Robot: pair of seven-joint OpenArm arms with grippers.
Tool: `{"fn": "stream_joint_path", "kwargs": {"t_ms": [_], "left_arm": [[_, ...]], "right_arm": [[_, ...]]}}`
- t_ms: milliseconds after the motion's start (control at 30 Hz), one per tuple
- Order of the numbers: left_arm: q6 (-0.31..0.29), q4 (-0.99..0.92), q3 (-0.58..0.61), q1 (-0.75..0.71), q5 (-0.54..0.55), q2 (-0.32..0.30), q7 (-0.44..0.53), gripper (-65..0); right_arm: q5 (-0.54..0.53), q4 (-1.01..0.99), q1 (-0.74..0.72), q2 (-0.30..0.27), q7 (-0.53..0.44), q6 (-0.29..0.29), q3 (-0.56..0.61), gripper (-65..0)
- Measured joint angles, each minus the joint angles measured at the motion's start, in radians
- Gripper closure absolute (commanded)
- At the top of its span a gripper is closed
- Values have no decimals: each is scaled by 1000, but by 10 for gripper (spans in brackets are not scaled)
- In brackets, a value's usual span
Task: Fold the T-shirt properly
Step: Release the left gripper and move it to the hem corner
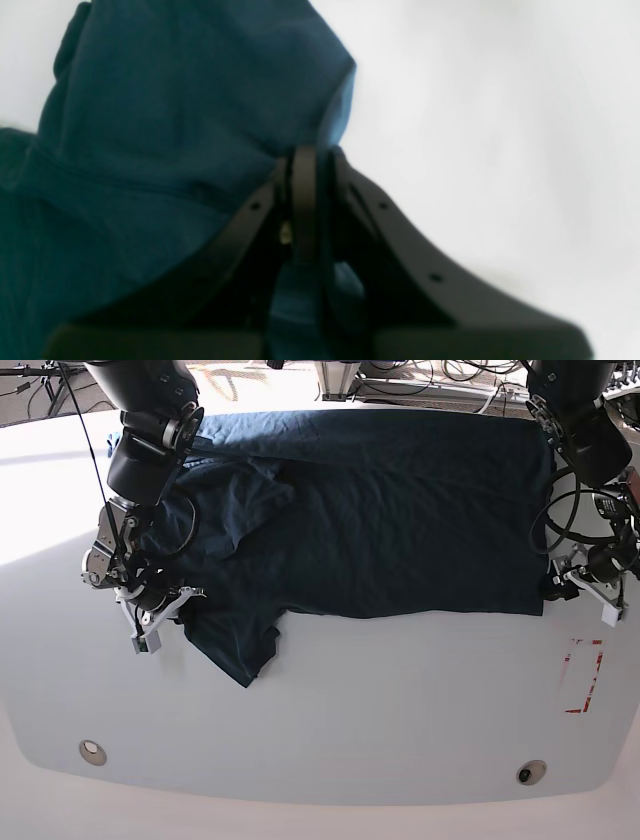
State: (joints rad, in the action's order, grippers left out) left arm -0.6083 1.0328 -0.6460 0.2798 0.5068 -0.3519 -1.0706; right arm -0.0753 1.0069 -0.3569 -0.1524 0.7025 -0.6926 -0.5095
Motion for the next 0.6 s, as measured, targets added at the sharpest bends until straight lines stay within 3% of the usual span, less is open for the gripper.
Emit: {"fn": "stream_joint_path", "kwargs": {"t_ms": [133, 300, 600], "left_arm": [[72, -50, 0, 4, 1, -19, 52, -487], [58, -106, 13, 19, 17, -26, 82, -486], [46, -186, 138, 75, 45, -18, 131, -483]], "right_arm": [[-3, 0, 0, 0, 0, 0, 0, -3], [-2, 0, 0, 0, 0, 0, 0, -3], [-2, 0, 0, 0, 0, 0, 0, -3]]}}
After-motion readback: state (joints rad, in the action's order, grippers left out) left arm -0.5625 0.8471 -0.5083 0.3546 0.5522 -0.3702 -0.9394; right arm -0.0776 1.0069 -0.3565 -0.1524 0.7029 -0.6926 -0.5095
